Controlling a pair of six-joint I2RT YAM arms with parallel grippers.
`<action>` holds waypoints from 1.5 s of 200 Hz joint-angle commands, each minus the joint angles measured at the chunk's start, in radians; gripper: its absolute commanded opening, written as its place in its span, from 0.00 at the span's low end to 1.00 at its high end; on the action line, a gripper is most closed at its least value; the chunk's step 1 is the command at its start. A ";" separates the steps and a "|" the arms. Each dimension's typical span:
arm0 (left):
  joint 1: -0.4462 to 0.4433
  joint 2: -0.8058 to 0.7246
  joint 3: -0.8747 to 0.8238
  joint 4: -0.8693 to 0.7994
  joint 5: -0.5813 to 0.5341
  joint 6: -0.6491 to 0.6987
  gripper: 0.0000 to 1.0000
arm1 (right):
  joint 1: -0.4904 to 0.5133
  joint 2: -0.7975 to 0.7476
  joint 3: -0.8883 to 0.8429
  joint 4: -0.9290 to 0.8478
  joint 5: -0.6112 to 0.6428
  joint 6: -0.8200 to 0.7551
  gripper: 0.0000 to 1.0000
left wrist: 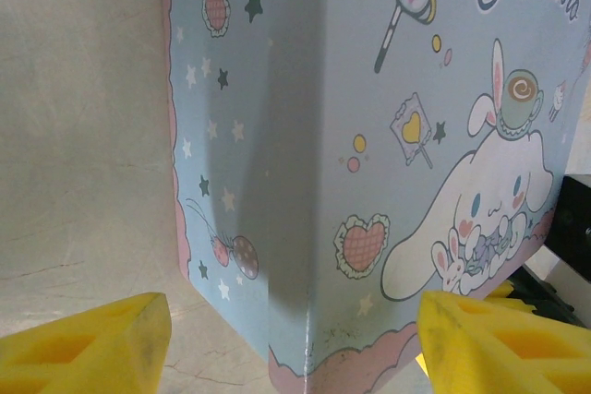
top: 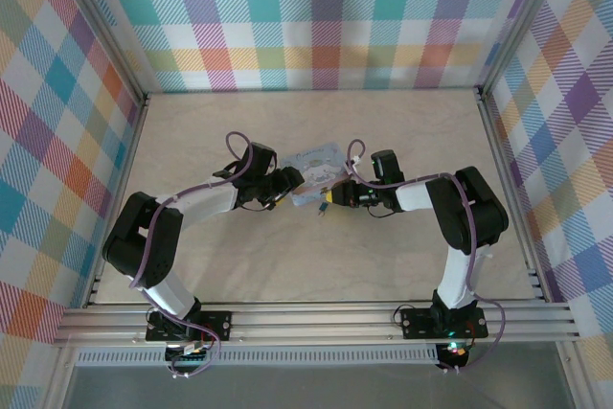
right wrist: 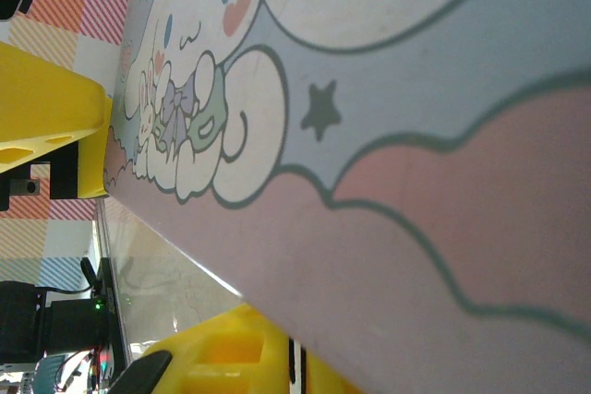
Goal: Unlock the padlock with the key
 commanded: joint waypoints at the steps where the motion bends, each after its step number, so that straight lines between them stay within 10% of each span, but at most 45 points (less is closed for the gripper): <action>1: -0.008 -0.003 -0.016 0.032 0.025 -0.003 0.71 | -0.004 0.013 0.019 -0.003 -0.002 -0.012 0.10; 184: -0.043 0.028 -0.029 0.078 0.048 -0.034 0.69 | -0.041 -0.020 -0.045 0.108 0.012 0.052 0.10; 300: -0.057 0.054 -0.012 0.096 0.047 -0.044 0.63 | -0.043 0.007 -0.047 0.104 -0.007 0.011 0.40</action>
